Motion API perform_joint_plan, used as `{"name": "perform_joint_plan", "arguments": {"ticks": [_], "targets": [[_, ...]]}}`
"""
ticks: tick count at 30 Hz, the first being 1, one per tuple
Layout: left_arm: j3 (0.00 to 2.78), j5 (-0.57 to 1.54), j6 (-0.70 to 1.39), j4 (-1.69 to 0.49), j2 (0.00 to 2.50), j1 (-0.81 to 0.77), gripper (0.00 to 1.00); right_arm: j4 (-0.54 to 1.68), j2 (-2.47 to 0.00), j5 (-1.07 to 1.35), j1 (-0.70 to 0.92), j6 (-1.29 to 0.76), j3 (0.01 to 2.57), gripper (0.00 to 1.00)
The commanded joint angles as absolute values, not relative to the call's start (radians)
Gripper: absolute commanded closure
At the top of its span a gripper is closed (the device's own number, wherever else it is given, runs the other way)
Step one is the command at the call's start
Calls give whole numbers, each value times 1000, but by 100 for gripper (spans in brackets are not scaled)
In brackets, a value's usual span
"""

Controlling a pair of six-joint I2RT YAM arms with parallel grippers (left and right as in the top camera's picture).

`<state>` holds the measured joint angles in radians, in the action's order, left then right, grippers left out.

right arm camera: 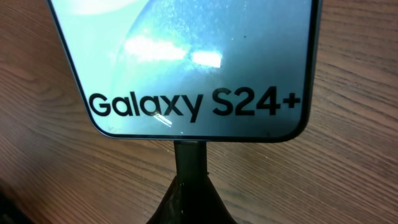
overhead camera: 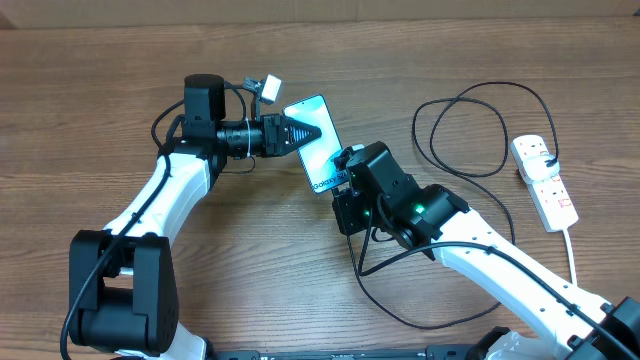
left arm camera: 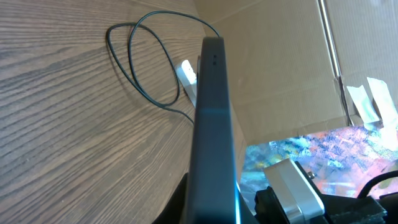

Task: Plug charger to phone and switch on socket
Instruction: 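Open the right gripper and withdraw it from the plugged cable, then lower the phone flat onto the table with the left gripper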

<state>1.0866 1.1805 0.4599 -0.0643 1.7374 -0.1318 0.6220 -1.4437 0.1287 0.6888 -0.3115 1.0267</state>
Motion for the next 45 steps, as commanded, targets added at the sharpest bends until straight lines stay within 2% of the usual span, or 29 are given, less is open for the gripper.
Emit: {"name": "perform_joint_plan", "arguments": {"ticks": [1,9,12,15,17,20,21,23,24,25,26,29,37,41,45], "targets": [[1062,1294,431,-102,1732,-207,96,524,-1399,110,678,-314,1146,96],[1062,1253,434,-101,1732,-202,96,596,-1399,110,678,-329,1146,96],[1062,1189,434,-102,1732,-192,96,638,-1392,115,678,-368,1147,90],[1062,1103,435,-105,1732,-189,96,668,-1364,118,678,-368,1148,80],[1062,1033,458,-123,1732,-189,96,678,-1333,118,678,-368,1148,63],[1062,941,500,-165,1732,-191,96,696,-1269,117,678,-367,1148,47],[1062,925,527,-206,1732,-192,96,723,-1220,113,678,-367,1148,36],[1062,935,526,-250,1732,-202,96,764,-1168,101,678,-367,1148,28],[1062,941,515,-281,1732,-211,96,791,-1143,92,678,-367,1148,27],[1062,947,484,-315,1732,-219,96,828,-1111,79,678,-367,1148,17],[1062,947,439,-353,1732,-229,96,857,-1089,71,678,-368,1148,11],[1062,871,254,-479,1732,-257,96,992,-1007,52,678,-368,1148,0],[1062,642,-10,-604,1732,-244,96,1179,-929,53,678,-408,1147,0],[1062,540,-46,-633,1734,-218,96,1185,-933,53,678,-436,1145,0],[1062,523,-85,-670,1735,-183,96,1184,-933,54,678,-446,1145,0]]}}
